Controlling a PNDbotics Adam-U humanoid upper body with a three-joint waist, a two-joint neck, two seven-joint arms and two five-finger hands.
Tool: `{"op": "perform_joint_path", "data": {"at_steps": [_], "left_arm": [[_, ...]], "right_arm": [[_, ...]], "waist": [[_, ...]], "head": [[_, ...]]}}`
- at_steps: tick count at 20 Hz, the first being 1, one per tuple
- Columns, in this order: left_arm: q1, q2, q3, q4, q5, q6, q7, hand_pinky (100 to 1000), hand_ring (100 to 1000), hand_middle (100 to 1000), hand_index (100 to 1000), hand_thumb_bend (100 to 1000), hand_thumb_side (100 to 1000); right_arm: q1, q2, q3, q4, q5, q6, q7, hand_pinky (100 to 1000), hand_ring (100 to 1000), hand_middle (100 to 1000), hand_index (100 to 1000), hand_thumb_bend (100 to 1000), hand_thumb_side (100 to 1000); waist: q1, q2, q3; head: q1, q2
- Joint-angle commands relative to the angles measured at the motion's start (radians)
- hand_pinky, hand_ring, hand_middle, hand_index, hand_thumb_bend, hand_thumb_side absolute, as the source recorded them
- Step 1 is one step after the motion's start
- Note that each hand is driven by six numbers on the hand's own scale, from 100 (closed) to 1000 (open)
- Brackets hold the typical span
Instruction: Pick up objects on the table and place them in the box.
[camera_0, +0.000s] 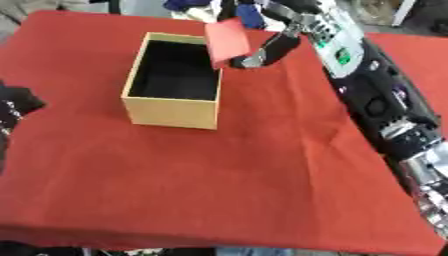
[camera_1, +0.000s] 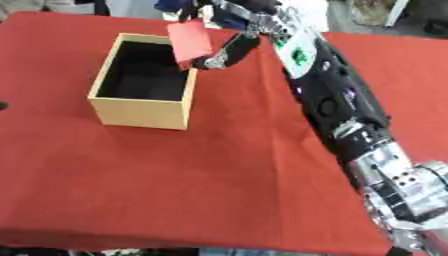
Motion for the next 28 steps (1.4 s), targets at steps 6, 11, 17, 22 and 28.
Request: {"op": "perform_joint_path", "data": {"at_steps": [6, 11, 17, 22, 28], "left_arm": [[-0.029, 0.011, -0.017, -0.009, 0.010, 0.002, -0.022, 853, 655, 553, 646, 274, 748], [-0.031, 0.009, -0.018, -0.006, 0.009, 0.003, -0.025, 853, 655, 553, 646, 275, 749], [-0.031, 0.009, -0.016, -0.006, 0.009, 0.003, -0.024, 853, 655, 553, 646, 277, 746], [-0.027, 0.011, -0.008, -0.006, 0.009, 0.004, -0.015, 853, 655, 553, 646, 279, 745], [-0.017, 0.015, 0.008, -0.008, 0.005, 0.006, 0.000, 853, 655, 552, 645, 282, 744]], "right_arm": [[-0.018, 0.018, -0.024, 0.054, 0.063, 0.007, -0.006, 788, 835, 537, 813, 371, 288], [-0.018, 0.034, -0.017, 0.035, 0.088, -0.016, -0.053, 820, 890, 828, 929, 486, 296], [-0.015, 0.029, -0.003, -0.005, 0.071, -0.017, -0.127, 846, 930, 915, 955, 535, 225], [-0.001, 0.000, 0.017, -0.044, 0.011, -0.010, -0.140, 834, 916, 875, 940, 457, 190], [0.050, -0.065, 0.036, -0.125, -0.090, 0.015, -0.137, 824, 901, 820, 924, 281, 150]], "waist": [[0.005, -0.006, 0.032], [0.006, -0.004, 0.034], [0.005, -0.006, 0.028], [0.005, -0.009, -0.003], [0.004, -0.011, -0.065]], "head": [[-0.029, 0.004], [-0.031, 0.004], [-0.028, 0.004], [-0.009, 0.001], [0.027, 0.002]]}}
